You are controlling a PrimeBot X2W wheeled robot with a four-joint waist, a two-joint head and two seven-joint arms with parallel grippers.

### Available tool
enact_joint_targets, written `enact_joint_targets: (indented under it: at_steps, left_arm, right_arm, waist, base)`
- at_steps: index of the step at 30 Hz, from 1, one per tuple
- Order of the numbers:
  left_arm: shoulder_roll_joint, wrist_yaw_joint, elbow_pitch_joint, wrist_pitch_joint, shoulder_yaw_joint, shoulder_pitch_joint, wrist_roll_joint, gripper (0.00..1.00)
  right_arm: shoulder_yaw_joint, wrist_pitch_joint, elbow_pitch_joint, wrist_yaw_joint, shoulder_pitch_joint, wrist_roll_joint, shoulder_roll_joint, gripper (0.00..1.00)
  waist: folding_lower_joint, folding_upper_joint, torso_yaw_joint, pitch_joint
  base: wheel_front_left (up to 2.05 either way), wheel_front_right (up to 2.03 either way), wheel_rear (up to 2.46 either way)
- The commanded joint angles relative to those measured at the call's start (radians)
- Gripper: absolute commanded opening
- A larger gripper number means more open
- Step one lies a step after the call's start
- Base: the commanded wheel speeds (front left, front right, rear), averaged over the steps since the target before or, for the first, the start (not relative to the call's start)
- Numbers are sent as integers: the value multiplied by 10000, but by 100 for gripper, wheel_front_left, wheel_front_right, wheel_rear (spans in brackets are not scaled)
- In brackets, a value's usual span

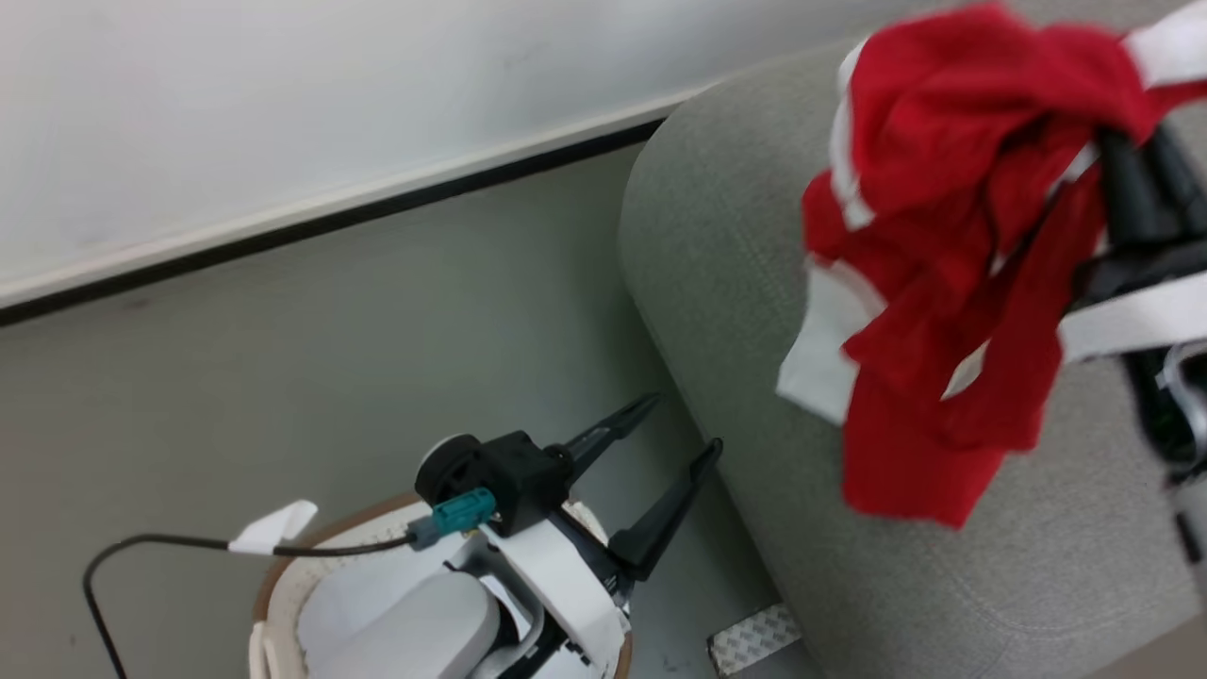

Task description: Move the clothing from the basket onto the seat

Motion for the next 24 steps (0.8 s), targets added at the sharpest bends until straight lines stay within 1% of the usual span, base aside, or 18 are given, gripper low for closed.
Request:
enact_joint_targets:
  at_steps: [1,4,8,13,17,24]
  left_arm:
    - [117,16,-48,28,28,-83,80,100]
    - [328,55,-454,256,63,-206,137,100]
    - [599,46,-928,440,73,-360,221,100]
    - [879,75,-1331,607,162,-542,265,100]
    - [1037,56,-1542,717,225,-720,271,100]
    - [1235,71,-1791,774,376,-966,208,100]
  right_arm:
    - [-56,17,23,-25,-235,116,-97,0]
    - [-228,297,169,-25,-1167,449,-551,0]
    - [-566,535,670,-25,-2328,807,-1255,0]
    - [-1058,631,1353,-25,-3416,856,-1700,0]
    - [-1299,754,1930,-25,-3937,204,-2057,0]
    - [-1380,1196,3841,-25,-3824,-973,-2092,0]
  waist:
    - [-1,-1,334,392]
    - [-1,-1,608,884]
    - [-1,-1,941,1529]
    - [-1,-1,1249,2217]
    - [-1,-1,1459,2674]
    - [-1,-1,1683,3266]
  base:
    - [0,0,0]
    - [0,0,0]
    - [0,0,0]
    - [0,0,0]
    - [0,0,0]
    - [0,0,0]
